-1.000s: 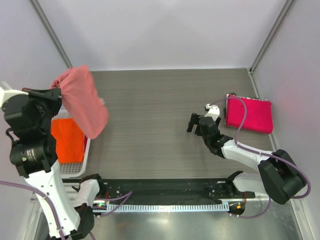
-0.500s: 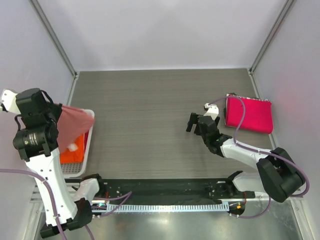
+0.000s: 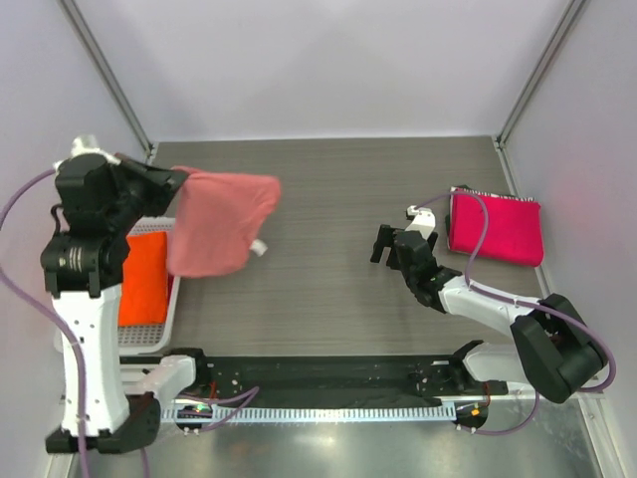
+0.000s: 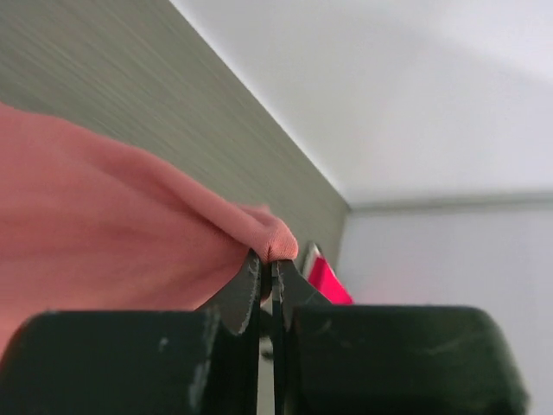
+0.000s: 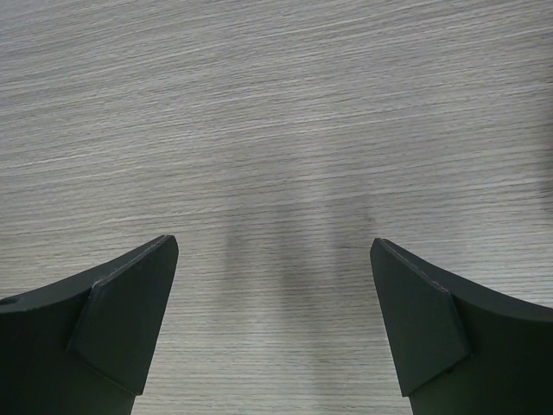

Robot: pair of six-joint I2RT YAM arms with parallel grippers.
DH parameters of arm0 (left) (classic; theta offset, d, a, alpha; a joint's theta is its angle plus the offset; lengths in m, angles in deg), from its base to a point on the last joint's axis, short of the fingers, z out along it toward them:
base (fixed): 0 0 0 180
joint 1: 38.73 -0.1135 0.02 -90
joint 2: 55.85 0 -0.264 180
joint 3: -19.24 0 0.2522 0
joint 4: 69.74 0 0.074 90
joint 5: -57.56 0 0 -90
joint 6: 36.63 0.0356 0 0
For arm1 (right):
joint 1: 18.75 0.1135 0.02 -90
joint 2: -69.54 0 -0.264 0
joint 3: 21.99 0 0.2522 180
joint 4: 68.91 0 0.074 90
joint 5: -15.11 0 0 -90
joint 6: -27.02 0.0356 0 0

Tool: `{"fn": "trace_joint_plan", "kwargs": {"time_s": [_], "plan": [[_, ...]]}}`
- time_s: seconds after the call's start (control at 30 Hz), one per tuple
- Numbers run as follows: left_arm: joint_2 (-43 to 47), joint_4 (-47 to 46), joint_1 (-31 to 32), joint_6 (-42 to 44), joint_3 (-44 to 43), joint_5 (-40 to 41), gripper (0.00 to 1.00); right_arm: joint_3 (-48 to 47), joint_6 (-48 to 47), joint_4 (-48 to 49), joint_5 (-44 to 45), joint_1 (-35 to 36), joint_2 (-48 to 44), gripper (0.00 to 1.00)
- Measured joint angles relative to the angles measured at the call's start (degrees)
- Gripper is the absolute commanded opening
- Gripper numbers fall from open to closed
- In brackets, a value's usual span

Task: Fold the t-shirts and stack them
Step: Move the tshirt to the center of the board

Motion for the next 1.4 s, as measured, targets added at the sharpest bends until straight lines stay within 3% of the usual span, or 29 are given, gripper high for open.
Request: {"fn": "trace_joint_plan", "kwargs": {"time_s": [0.23,0.37,0.5,0.6,0.7,0.77,0.9,1.0,1.07,1.17,1.3,1.4], "plan": [[-15.9,-6.3,24.4,-3.7,-20.0,-2.4,0.00,0.0,-0.2,0.0,0.0,0.0,0.0,0.98],[-22.4,-9.4,37.2,-3.3,-24.8,0.6,0.00,0.1,-0.4,0.1,0.0,0.0,-0.7,0.97],[-28.9,-10.6,45.4,-2.4,-26.8,3.5,0.00,1.7,-0.4,0.7,0.8,0.0,-5.0,0.96],[-37.1,-9.7,50.8,-0.7,-33.9,5.8,0.00,3.8,-0.4,1.2,2.3,0.0,-9.6,0.93],[-41.9,-8.3,51.4,-0.1,-39.6,6.1,0.00,6.1,-0.4,1.9,3.8,0.0,-13.5,0.91],[-40.8,-7.1,45.7,-1.2,-39.0,4.5,0.00,7.0,-0.4,2.0,4.6,0.0,-15.2,0.91],[-29.6,-9.4,24.6,-3.7,-22.3,8.9,0.00,7.5,-0.4,2.4,5.6,0.0,-16.7,0.90],[-19.6,-10.1,18.6,-4.2,-8.8,14.7,0.00,7.6,-0.4,2.5,5.8,0.0,-16.9,0.90],[-16.1,-10.6,21.2,-4.6,-4.6,14.1,0.00,7.6,-0.4,2.5,5.9,0.0,-16.9,0.90],[-18.4,-11.0,28.5,-3.8,-7.0,13.8,0.00,7.6,-0.4,2.5,5.9,0.0,-16.9,0.90],[-32.5,-10.8,40.6,-0.9,-23.0,14.2,0.00,7.7,-0.4,2.6,5.9,0.0,-17.0,0.89],[-41.5,-10.3,45.8,-0.3,-36.1,12.2,0.00,8.0,-0.4,2.5,6.0,0.0,-17.2,0.89]]}}
